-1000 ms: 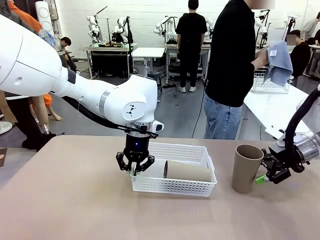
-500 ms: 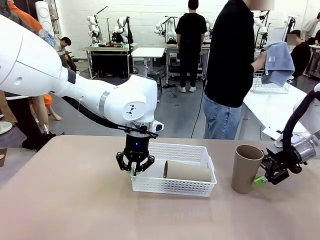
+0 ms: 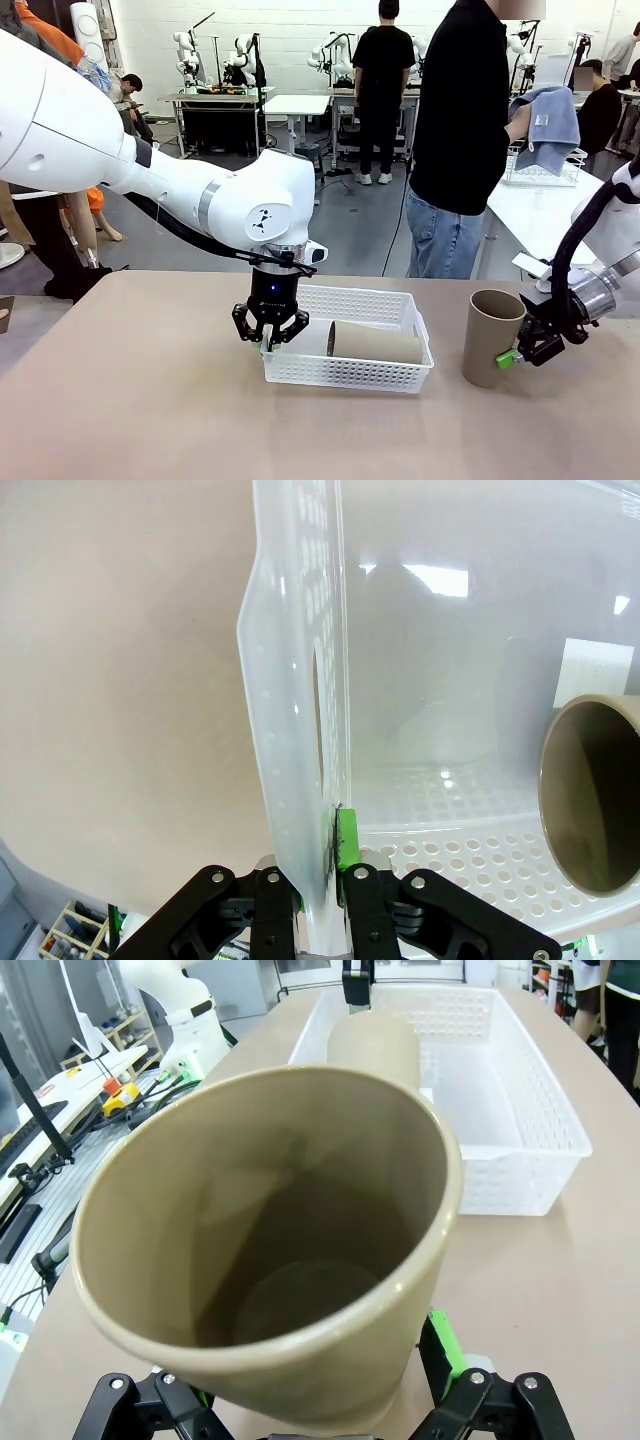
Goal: Clean and organize the cups into the basket.
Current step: Pick up the Reusable plastic cup from the right side of the table and stack it inside the Organizing basket in the center of the table.
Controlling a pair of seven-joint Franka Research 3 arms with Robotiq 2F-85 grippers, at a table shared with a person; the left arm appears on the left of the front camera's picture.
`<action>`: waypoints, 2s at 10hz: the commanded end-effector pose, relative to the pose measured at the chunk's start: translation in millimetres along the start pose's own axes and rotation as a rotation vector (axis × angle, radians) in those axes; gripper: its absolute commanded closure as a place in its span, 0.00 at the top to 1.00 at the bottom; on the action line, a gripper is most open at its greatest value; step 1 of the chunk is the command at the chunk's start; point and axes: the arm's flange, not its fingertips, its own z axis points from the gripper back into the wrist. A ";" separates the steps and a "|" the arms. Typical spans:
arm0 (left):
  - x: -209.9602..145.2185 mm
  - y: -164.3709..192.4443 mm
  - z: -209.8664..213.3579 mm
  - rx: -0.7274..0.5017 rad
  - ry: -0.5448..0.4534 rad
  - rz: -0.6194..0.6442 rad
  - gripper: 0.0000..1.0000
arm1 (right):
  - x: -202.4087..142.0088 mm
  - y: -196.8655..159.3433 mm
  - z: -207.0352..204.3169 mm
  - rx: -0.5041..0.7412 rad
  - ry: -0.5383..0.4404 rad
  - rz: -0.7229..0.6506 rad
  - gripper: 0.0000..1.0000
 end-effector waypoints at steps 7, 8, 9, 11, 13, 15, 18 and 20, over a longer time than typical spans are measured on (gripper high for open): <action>-0.5 0.9 -0.1 -0.002 -0.004 -0.007 0.00 | 1.0 -4.6 -1.4 0.035 -0.042 -0.003 0.00; -0.5 0.9 -0.1 -0.002 -0.004 -0.007 0.00 | 10.9 0.3 2.3 0.026 -0.056 -0.050 0.00; -0.5 0.9 -0.1 -0.002 -0.004 -0.007 0.00 | 40.0 16.4 16.5 -0.046 -0.067 -0.077 0.00; -0.5 0.9 -0.1 -0.002 -0.004 -0.007 0.00 | 118.6 55.6 57.6 -0.131 -0.119 -0.144 0.00; -0.5 0.9 -0.1 -0.002 -0.004 -0.007 0.00 | 172.6 85.2 75.4 -0.144 -0.119 -0.184 0.00; -0.5 0.9 -0.1 -0.002 -0.004 -0.007 0.00 | 196.0 98.5 81.2 -0.174 -0.136 -0.235 0.00; -0.5 0.9 -0.1 -0.002 -0.004 -0.007 0.00 | 188.1 90.7 89.3 -0.144 -0.096 -0.160 0.00; -0.5 0.9 -0.1 -0.002 -0.004 -0.007 0.00 | 188.1 90.7 89.3 -0.144 -0.096 -0.160 0.00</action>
